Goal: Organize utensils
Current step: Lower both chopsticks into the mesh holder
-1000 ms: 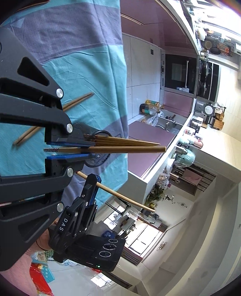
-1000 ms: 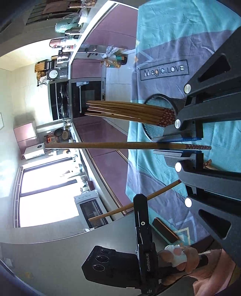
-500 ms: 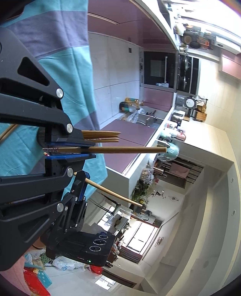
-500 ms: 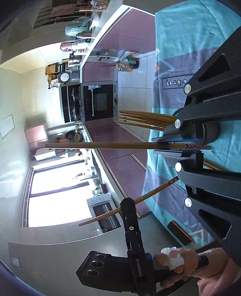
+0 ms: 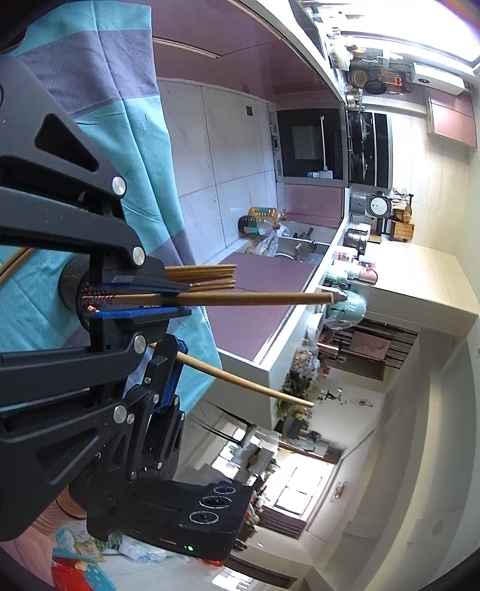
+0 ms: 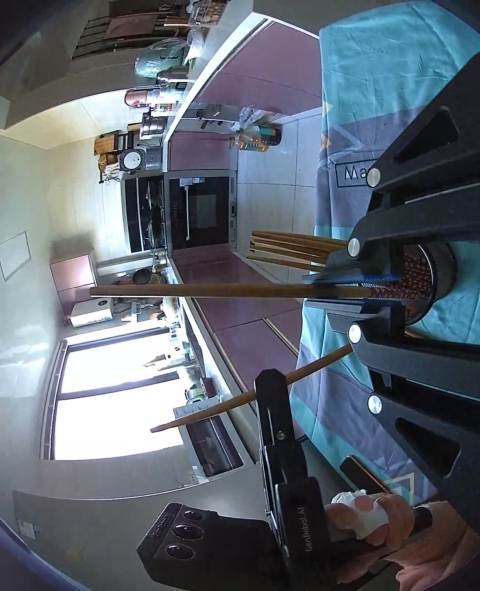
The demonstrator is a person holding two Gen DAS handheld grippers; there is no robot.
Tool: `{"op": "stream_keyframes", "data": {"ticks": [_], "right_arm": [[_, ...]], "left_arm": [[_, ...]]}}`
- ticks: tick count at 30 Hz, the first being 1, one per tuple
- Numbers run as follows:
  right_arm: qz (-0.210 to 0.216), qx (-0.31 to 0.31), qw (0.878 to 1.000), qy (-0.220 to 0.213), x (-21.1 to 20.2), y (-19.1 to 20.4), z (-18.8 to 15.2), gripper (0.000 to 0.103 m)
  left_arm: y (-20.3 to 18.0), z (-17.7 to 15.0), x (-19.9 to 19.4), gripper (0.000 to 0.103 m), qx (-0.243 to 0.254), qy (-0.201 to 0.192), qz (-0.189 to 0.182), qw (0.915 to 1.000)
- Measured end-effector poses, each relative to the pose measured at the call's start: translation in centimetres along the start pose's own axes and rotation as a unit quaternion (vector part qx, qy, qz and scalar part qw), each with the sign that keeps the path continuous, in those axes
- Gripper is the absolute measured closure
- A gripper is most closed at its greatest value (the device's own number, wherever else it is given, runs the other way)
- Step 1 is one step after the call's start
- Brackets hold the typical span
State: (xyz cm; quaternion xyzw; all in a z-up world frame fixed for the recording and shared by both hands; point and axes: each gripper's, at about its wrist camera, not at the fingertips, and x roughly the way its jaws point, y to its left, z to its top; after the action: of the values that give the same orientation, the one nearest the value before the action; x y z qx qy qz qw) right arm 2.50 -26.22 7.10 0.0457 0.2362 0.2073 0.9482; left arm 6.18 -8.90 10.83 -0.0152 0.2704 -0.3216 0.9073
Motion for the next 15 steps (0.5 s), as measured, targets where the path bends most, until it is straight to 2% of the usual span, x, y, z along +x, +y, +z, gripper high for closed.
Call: {"op": "stream_keyframes", "data": {"ticks": [15], "right_arm": [[-0.009, 0.007, 0.999, 0.044, 2.8, -0.5, -1.9, 0.097]], "left_arm": [[0.3, -1.7, 4.3, 0.096, 0.012, 0.062, 0.005, 0.9980]]}}
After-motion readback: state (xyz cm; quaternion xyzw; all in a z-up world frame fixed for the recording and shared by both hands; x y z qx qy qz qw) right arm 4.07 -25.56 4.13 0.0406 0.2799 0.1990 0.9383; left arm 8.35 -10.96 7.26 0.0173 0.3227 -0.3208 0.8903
